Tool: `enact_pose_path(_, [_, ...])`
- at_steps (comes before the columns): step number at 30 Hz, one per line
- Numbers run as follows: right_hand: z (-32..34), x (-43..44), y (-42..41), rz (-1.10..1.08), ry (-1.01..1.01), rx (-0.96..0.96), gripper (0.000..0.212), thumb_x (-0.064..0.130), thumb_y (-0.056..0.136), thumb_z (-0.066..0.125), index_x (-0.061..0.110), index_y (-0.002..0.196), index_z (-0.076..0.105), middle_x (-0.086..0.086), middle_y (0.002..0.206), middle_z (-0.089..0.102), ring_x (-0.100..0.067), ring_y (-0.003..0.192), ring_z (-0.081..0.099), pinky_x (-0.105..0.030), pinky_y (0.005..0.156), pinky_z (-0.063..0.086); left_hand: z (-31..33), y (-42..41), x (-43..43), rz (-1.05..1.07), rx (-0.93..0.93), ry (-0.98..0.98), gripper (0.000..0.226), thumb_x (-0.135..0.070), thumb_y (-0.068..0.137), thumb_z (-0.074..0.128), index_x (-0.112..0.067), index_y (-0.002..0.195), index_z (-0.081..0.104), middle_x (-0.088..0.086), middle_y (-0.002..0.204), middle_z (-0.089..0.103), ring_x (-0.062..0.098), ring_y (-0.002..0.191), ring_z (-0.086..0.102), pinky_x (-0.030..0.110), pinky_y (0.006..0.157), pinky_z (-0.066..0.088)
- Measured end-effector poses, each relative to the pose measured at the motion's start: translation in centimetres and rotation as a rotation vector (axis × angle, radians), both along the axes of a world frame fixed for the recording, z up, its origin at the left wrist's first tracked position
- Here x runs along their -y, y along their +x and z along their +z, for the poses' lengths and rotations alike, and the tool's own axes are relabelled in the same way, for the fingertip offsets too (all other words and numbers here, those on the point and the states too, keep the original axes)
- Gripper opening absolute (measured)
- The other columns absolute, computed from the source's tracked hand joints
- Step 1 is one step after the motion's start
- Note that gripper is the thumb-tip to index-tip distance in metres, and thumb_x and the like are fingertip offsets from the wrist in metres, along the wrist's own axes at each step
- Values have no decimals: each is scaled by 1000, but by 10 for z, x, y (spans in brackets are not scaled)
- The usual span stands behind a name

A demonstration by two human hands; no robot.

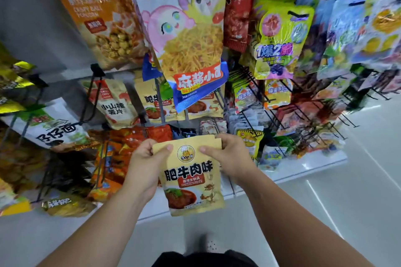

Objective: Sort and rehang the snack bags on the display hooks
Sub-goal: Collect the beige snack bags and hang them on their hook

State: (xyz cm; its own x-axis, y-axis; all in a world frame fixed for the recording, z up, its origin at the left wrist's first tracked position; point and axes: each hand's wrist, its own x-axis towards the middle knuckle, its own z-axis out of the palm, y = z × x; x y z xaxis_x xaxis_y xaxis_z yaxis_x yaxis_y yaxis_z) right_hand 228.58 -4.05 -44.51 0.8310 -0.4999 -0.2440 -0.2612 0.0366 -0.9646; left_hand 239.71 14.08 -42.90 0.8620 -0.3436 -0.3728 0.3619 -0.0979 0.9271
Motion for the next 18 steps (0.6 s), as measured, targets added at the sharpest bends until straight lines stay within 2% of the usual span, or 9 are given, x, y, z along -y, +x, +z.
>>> enact_pose_path(2, [5, 0, -4, -42, 15, 27, 13, 22, 85, 83, 10, 89, 77, -13, 89, 79, -33, 85, 76, -50, 77, 63, 1, -4, 1, -50, -8, -1, 20, -11, 96, 67, -14, 82, 53, 11, 75, 69, 27, 72, 62, 41, 64, 50])
enact_pose_path(4, [13, -4, -5, -62, 13, 58, 35, 31, 84, 82, 0, 97, 74, -30, 98, 72, -50, 92, 69, -64, 80, 59, 2, -9, -2, -112, -47, -34, 8, -16, 100, 62, -11, 93, 60, 13, 87, 74, 29, 79, 66, 39, 66, 54])
enact_pose_path(5, [17, -6, -5, -79, 26, 66, 36, 30, 86, 80, -2, 100, 73, -32, 100, 71, -51, 93, 69, -65, 81, 57, 2, -12, -4, -133, -81, -64, 11, -18, 102, 59, -9, 103, 65, 13, 95, 77, 30, 85, 69, 40, 70, 56])
enact_pose_path(7, [24, -11, -5, -121, 71, 73, 20, 18, 94, 72, 1, 103, 76, -23, 97, 77, -40, 88, 75, -61, 84, 59, 1, -15, -10, -130, -150, -120, 23, -20, 105, 52, -9, 119, 68, 14, 109, 78, 29, 98, 72, 42, 82, 57])
enact_pose_path(9, [28, -20, -3, -132, 79, 56, 20, 17, 98, 68, 0, 102, 75, -24, 96, 77, -40, 88, 74, -64, 85, 57, 6, -14, -20, -131, -135, -116, 25, -20, 107, 48, -14, 116, 70, 10, 108, 79, 24, 98, 73, 38, 85, 56])
enact_pose_path(11, [29, -30, 1, -127, 74, 59, 24, 22, 100, 65, -1, 103, 74, -26, 97, 76, -48, 93, 72, -68, 83, 56, 11, -10, -31, -154, -43, -75, 25, -18, 107, 47, -16, 107, 72, 4, 94, 81, 15, 82, 73, 26, 69, 56])
enact_pose_path(13, [30, -43, 7, -121, 71, 46, 27, 23, 101, 63, -2, 102, 72, -27, 96, 75, -44, 90, 73, -67, 82, 56, 16, -5, -43, -137, 26, -69, 25, -16, 107, 49, -13, 104, 73, 5, 87, 80, 15, 71, 72, 20, 56, 53])
enact_pose_path(16, [32, -66, 16, -138, 32, 52, 34, 30, 93, 73, -4, 94, 67, -27, 96, 72, -42, 88, 73, -66, 80, 57, 21, 0, -56, -50, 41, -117, 22, -16, 106, 52, -10, 107, 73, 12, 97, 80, 28, 86, 77, 32, 64, 61])
enact_pose_path(18, [31, -76, 20, -160, -29, 28, 40, 35, 81, 83, 1, 86, 62, -23, 91, 73, -41, 86, 73, -59, 77, 61, 24, 3, -63, 18, 30, -142, 19, -15, 104, 55, -11, 103, 74, 14, 98, 80, 35, 92, 76, 45, 75, 62])
